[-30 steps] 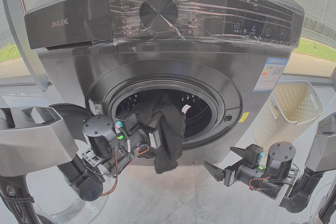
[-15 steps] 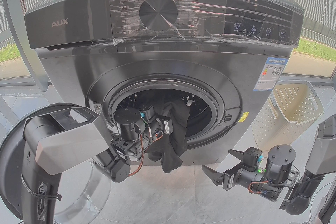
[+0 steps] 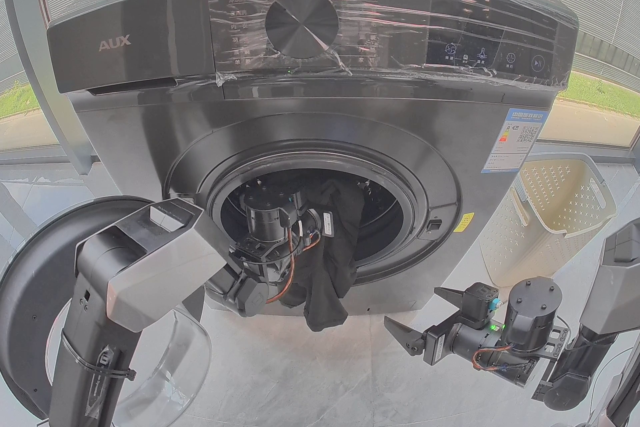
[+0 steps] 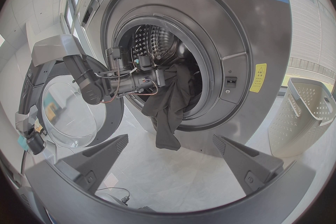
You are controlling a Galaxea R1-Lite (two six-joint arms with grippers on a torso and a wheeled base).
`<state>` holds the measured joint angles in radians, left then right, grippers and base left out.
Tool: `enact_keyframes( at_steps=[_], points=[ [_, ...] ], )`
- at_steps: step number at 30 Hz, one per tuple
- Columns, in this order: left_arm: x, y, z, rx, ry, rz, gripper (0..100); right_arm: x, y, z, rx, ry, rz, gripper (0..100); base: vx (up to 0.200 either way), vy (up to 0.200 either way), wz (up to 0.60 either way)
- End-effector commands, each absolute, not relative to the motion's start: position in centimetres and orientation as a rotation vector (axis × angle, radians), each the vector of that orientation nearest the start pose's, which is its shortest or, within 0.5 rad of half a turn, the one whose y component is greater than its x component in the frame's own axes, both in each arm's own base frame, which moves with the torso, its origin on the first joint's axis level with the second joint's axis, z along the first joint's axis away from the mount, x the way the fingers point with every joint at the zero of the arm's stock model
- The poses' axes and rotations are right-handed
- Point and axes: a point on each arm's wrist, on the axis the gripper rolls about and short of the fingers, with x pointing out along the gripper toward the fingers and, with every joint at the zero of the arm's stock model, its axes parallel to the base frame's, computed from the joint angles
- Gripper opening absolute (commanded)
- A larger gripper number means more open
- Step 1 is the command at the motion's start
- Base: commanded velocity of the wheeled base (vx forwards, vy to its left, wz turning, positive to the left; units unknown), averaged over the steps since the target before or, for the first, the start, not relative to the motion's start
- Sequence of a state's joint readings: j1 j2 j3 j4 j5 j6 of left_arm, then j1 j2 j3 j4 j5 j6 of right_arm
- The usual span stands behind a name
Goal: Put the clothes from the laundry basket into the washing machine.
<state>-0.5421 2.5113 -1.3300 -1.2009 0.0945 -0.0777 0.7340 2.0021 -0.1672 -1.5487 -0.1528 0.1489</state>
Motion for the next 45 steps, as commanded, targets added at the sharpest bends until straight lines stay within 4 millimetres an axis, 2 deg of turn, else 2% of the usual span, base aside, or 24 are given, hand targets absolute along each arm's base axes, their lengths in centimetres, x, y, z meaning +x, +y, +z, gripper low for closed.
enact_keyframes(
  at_steps=[1, 7, 16, 19, 31, 36, 37, 41, 43, 45],
  points=[
    [43.6, -25.2, 3.8, -0.071, -0.008, -0.43, 0, 18.9, 16.6, 5.3, 0.015, 0.313, 0.555, 100, 0.0, 0.0, 0.0],
    [46.0, -24.9, 4.4, -0.084, -0.045, -0.382, 0, 18.9, 16.6, 5.2, 0.015, 0.313, 0.555, 100, 0.0, 0.0, 0.0],
    [48.2, -25.2, 3.4, -0.097, -0.07, -0.296, 0, 18.9, 16.6, 5.2, 0.014, 0.315, 0.555, 100, 0.0, 0.0, 0.0],
    [49.1, -24.9, 3.8, -0.11, -0.103, -0.247, 0, 18.9, 16.5, 5.2, 0.013, 0.317, 0.553, 100, 0.0, 0.0, 0.0],
    [49.4, -24.1, 4.4, -0.112, -0.106, -0.226, 0, 18.9, 16.5, 5.1, 0.012, 0.32, 0.554, 100, 0.0, 0.0, 0.0],
    [48.8, -24.2, 5.4, -0.112, -0.092, -0.234, 0, 18.9, 16.5, 5.1, 0.014, 0.319, 0.553, 100, 0.0, 0.0, 0.0],
    [48.4, -24.3, 5.8, -0.112, -0.078, -0.239, 100, 18.9, 16.5, 5.1, 0.014, 0.319, 0.553, 100, 0.0, 0.0, 0.0],
    [47.1, -24.5, 7.0, -0.109, -0.022, -0.253, 100, 18.9, 16.5, 5.2, 0.015, 0.318, 0.553, 100, 0.0, 0.0, 0.0],
    [45.0, -24.4, 7.8, -0.074, 0.078, -0.288, 100, 18.9, 16.5, 5.2, 0.015, 0.318, 0.553, 100, 0.0, 0.0, 0.0],
    [43.4, -24.3, 7.7, -0.048, 0.155, -0.343, 100, 18.9, 16.5, 5.2, 0.015, 0.318, 0.553, 100, 0.0, 0.0, 0.0]
  ],
)
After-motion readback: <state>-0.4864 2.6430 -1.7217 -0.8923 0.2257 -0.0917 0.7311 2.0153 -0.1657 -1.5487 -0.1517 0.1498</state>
